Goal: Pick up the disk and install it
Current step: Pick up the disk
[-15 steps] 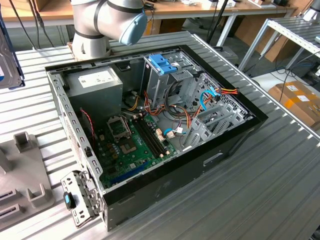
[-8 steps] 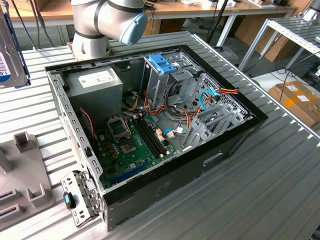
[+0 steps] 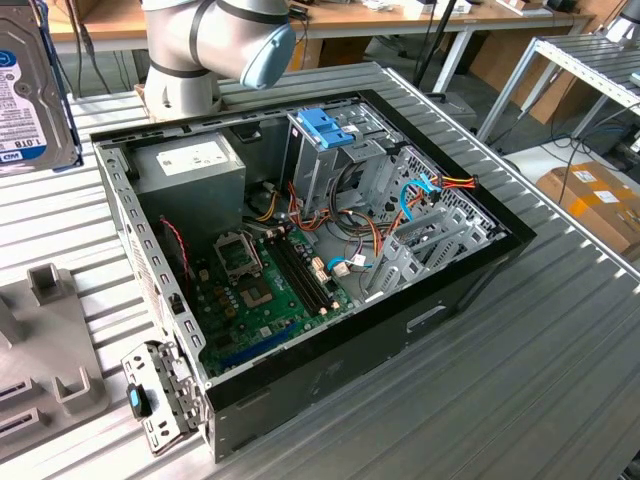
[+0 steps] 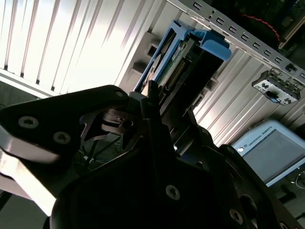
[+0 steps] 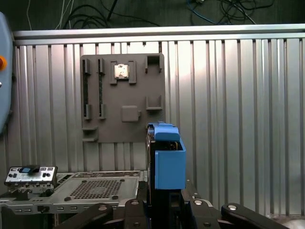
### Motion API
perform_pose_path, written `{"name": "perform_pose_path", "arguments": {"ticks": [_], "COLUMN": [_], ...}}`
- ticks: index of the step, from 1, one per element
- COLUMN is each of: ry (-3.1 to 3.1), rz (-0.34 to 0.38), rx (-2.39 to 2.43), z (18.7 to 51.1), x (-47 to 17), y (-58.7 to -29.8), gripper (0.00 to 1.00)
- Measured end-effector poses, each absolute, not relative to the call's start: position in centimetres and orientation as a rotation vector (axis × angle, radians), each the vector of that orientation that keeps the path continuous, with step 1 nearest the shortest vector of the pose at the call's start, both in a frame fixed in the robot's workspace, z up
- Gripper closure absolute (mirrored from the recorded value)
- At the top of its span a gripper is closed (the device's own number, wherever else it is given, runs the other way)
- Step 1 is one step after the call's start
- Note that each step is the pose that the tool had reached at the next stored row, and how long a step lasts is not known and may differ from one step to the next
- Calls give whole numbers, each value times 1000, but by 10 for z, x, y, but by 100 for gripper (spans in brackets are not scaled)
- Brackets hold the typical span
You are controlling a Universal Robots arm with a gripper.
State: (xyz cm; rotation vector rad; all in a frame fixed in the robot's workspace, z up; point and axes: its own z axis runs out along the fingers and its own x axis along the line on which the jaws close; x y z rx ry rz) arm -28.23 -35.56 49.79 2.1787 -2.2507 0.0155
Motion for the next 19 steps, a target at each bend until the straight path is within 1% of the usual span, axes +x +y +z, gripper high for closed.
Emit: {"name": "perform_pose_path", "arguments": {"ticks": [9, 19], "ry": [-2251, -2251], "rz": [16, 16], "rx": [2179, 2179], "z": [498, 498], "x": [-262, -220], "y": [-356, -356], "gripper": [65, 65]}}
